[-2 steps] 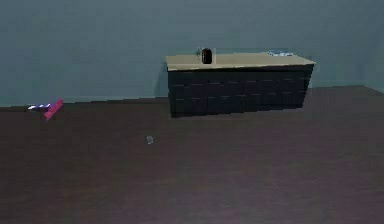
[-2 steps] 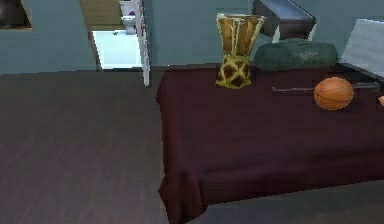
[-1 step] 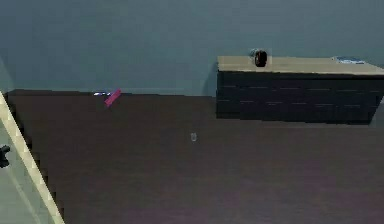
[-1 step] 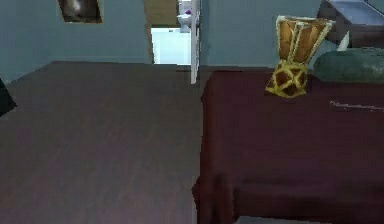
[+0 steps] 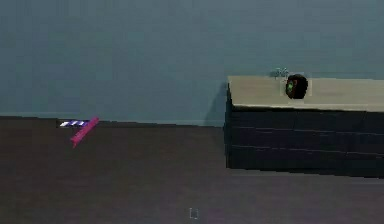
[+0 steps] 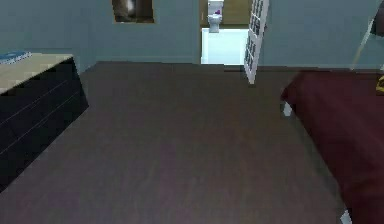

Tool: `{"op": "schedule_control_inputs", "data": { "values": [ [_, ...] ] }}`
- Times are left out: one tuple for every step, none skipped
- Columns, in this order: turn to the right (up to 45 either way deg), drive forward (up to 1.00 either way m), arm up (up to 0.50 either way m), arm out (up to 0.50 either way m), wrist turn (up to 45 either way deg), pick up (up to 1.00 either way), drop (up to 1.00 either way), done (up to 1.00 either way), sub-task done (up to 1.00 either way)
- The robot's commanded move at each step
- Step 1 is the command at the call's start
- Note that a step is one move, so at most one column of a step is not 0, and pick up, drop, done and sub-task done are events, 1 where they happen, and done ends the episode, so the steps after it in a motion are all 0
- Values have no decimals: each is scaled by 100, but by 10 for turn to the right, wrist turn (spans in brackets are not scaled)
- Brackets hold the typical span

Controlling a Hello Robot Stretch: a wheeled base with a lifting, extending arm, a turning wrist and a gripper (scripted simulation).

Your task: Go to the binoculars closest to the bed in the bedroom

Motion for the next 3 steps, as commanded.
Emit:
{"op": "schedule_control_inputs", "data": {
  "values": [
    [-390, 0, 0, 0, 0, 0, 0, 0, 0],
    [0, 5, 0, 0, 0, 0, 0, 0, 0],
    [120, 0, 0, 0, 0, 0, 0, 0, 0]
  ]
}}
